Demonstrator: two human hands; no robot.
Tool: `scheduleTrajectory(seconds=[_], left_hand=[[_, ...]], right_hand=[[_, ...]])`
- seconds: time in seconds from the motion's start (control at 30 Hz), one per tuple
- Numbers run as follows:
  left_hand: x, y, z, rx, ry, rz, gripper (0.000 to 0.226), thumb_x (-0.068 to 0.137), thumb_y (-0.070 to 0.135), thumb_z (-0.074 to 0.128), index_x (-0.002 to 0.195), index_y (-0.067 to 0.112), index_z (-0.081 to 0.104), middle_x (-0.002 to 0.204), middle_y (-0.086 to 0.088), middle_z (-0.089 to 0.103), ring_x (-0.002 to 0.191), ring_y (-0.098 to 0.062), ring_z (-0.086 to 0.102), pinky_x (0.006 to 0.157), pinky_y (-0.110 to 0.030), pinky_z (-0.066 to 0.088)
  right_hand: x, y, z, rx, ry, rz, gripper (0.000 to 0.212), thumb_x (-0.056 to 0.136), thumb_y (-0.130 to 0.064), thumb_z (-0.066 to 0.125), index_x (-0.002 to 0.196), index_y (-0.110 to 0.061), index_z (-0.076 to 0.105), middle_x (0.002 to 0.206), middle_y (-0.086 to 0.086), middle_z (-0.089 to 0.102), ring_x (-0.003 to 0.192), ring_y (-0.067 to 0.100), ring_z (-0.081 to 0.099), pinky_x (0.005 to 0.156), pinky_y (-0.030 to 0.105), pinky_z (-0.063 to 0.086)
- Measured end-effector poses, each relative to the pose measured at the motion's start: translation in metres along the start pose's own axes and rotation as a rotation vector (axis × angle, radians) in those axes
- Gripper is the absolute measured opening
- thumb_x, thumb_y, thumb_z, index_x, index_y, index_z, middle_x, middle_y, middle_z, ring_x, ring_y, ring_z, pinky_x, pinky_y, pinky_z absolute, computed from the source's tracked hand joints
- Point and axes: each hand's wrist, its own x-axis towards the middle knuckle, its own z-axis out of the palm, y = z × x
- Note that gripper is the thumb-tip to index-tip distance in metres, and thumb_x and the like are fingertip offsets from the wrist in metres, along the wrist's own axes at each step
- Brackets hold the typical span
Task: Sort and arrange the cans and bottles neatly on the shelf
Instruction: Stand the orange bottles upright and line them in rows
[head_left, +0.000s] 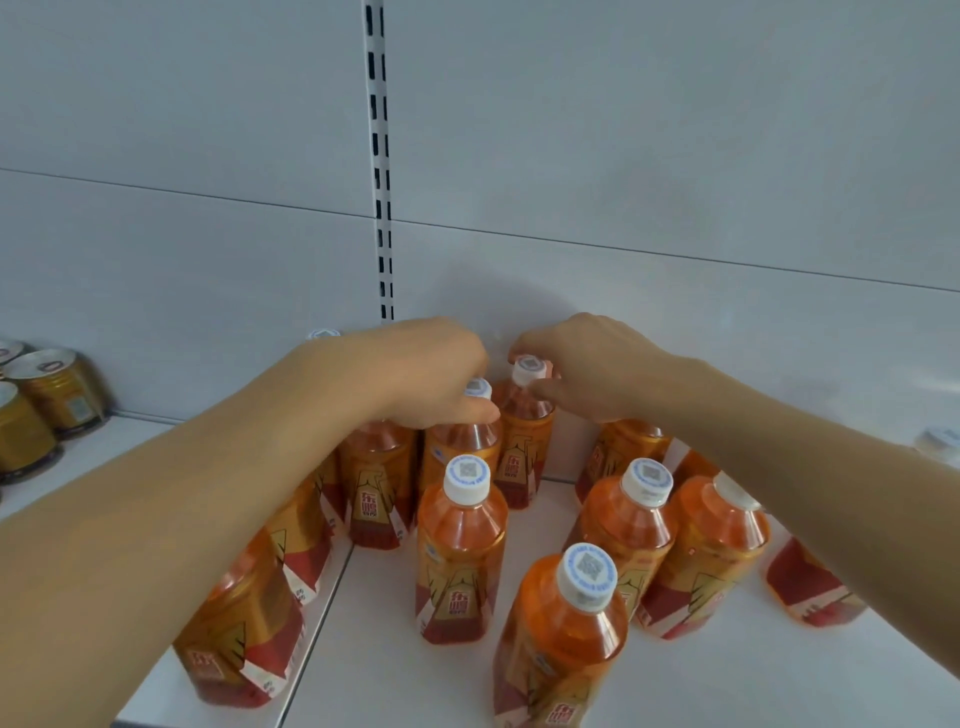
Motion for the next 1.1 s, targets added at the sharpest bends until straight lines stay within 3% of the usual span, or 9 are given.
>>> scheduleTrajectory(seconds=[0.1,0.23,0.37,0.53,0.7,0.8,0.93,1.1], left_hand=[[-0.002,-0.007,0.002,0.021,0.006,0.001,0.050,0.097,0.055,0.059,0.077,0.010,0.051,0.069,-0.005,0.052,0.065,-0.025,0.049,0.060,-0.037,0.038],[-0.006,-0.009,0.009,0.055,-0.038,0.018,0.043,0.097,0.057,0.060,0.089,0.015,0.062,0.079,-0.002,0.057,0.075,-0.023,0.058,0.064,-0.038,0.045],[-0.011,-0.016,0.016,0.048,0.009,0.018,0.040,0.095,0.062,0.058,0.089,0.023,0.061,0.083,-0.001,0.062,0.077,-0.022,0.061,0.070,-0.042,0.053],[-0.013,-0.017,0.018,-0.027,-0.004,0.019,0.039,0.092,0.065,0.062,0.088,0.026,0.060,0.083,0.000,0.063,0.078,-0.021,0.061,0.066,-0.040,0.049],[-0.012,-0.014,0.017,0.013,0.002,0.030,0.040,0.093,0.058,0.067,0.079,0.025,0.048,0.081,-0.001,0.057,0.074,-0.020,0.056,0.062,-0.036,0.039],[-0.011,-0.013,0.018,0.054,0.013,0.030,0.040,0.095,0.056,0.066,0.085,0.020,0.053,0.084,-0.003,0.058,0.077,-0.023,0.058,0.060,-0.036,0.037],[-0.010,-0.014,0.020,0.065,0.025,0.049,0.040,0.095,0.057,0.065,0.091,0.019,0.056,0.088,-0.002,0.059,0.080,-0.022,0.058,0.063,-0.037,0.040],[-0.013,-0.018,0.022,0.037,0.031,0.029,0.038,0.092,0.063,0.064,0.082,0.030,0.047,0.089,0.002,0.059,0.081,-0.020,0.058,0.066,-0.038,0.044]], right_hand=[[0.000,-0.001,0.002,0.004,0.028,-0.006,0.042,0.099,-0.037,0.064,0.140,-0.038,0.062,0.122,0.001,0.071,0.116,0.027,0.064,0.086,0.037,0.050],[-0.002,0.000,0.007,-0.006,0.052,-0.002,0.042,0.099,-0.034,0.062,0.141,-0.037,0.061,0.119,0.000,0.074,0.114,0.028,0.066,0.083,0.035,0.047],[-0.003,0.001,0.008,-0.027,0.036,0.017,0.041,0.101,-0.040,0.059,0.142,-0.039,0.058,0.122,-0.003,0.071,0.116,0.026,0.064,0.082,0.035,0.046],[-0.007,-0.002,0.010,-0.089,-0.075,-0.015,0.082,0.084,-0.069,0.071,0.154,-0.038,0.042,0.135,-0.005,0.063,0.124,0.024,0.059,0.093,0.044,0.054],[-0.003,-0.007,0.017,-0.148,-0.001,-0.023,0.073,0.082,-0.061,0.076,0.145,-0.035,0.049,0.121,-0.003,0.066,0.114,0.025,0.060,0.087,0.043,0.055],[-0.004,-0.008,0.017,-0.160,0.015,-0.021,0.072,0.082,-0.059,0.076,0.145,-0.034,0.050,0.118,-0.003,0.067,0.111,0.026,0.062,0.085,0.042,0.054],[-0.006,-0.008,0.022,-0.161,0.026,-0.016,0.072,0.086,-0.055,0.074,0.149,-0.033,0.046,0.125,-0.003,0.065,0.117,0.026,0.059,0.089,0.040,0.051],[-0.009,-0.008,0.026,-0.173,0.012,-0.021,0.083,0.091,-0.057,0.071,0.160,-0.033,0.032,0.137,0.000,0.059,0.127,0.027,0.053,0.098,0.043,0.050]])
